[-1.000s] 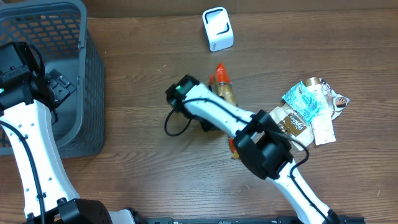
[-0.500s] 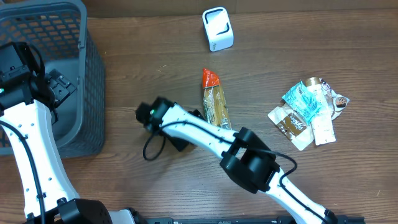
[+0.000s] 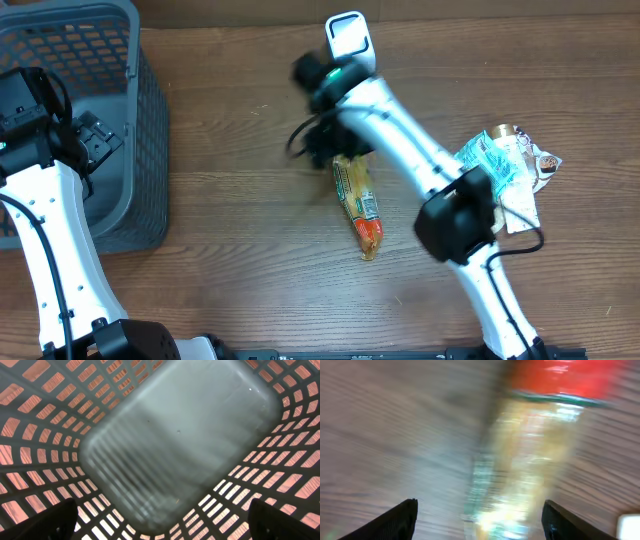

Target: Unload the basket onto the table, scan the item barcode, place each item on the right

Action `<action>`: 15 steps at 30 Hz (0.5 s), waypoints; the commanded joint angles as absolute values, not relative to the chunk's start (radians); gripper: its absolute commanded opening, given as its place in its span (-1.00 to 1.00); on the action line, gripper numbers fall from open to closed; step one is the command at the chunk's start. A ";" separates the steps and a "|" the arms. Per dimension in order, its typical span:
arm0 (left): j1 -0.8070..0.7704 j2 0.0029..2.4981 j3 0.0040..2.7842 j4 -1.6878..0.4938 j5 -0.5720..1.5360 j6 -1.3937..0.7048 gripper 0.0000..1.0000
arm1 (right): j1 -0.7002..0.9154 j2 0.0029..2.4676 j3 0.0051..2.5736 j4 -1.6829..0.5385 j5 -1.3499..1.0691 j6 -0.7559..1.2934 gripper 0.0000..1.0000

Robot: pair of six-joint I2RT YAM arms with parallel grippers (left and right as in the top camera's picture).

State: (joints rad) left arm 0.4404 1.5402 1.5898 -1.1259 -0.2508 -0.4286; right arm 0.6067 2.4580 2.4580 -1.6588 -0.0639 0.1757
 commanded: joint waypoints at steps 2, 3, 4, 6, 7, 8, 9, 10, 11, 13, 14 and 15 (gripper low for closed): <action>0.439 1.543 1.586 -1.126 -0.242 -0.446 0.99 | 0.461 2.415 2.414 -1.694 -0.368 -0.027 0.67; 0.439 1.543 1.586 -1.126 -0.242 -0.446 1.00 | 0.449 2.415 2.402 -1.694 -0.404 -0.047 0.72; 0.439 1.543 1.586 -1.126 -0.242 -0.446 0.99 | 0.436 2.415 2.385 -1.694 -0.443 -0.073 0.75; 0.439 1.543 1.586 -1.126 -0.242 -0.446 0.99 | 0.430 2.415 2.349 -1.694 -0.439 -0.088 0.75; 0.439 1.543 1.586 -1.126 -0.242 -0.446 1.00 | 0.430 2.415 2.332 -1.694 -0.424 -0.087 0.75; 0.439 1.543 1.586 -1.126 -0.242 -0.446 0.99 | 0.430 2.415 2.310 -1.694 -0.412 -0.087 0.75; 0.439 1.543 1.586 -1.126 -0.242 -0.446 0.99 | 0.434 2.415 2.289 -1.693 -0.405 -0.086 0.75; 0.439 1.543 1.586 -1.126 -0.242 -0.446 0.99 | 0.440 2.415 2.262 -1.688 -0.402 -0.087 0.75; 0.439 1.543 1.586 -1.126 -0.242 -0.446 0.99 | 0.445 2.415 2.246 -1.684 -0.399 -0.087 0.75; 0.439 1.543 1.586 -1.126 -0.242 -0.446 1.00 | 0.462 2.415 2.205 -1.670 -0.377 -0.079 0.75; 0.439 1.543 1.586 -1.126 -0.242 -0.446 0.99 | 0.473 2.415 2.183 -1.658 -0.364 -0.075 0.75; 0.439 1.543 1.586 -1.126 -0.242 -0.446 0.99 | 0.485 2.415 2.162 -1.646 -0.350 -0.066 0.75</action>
State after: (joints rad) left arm 0.4404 1.5402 1.5898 -1.1259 -0.2508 -0.4286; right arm 0.4549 2.4577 2.2066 -1.6638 -0.3618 -0.0593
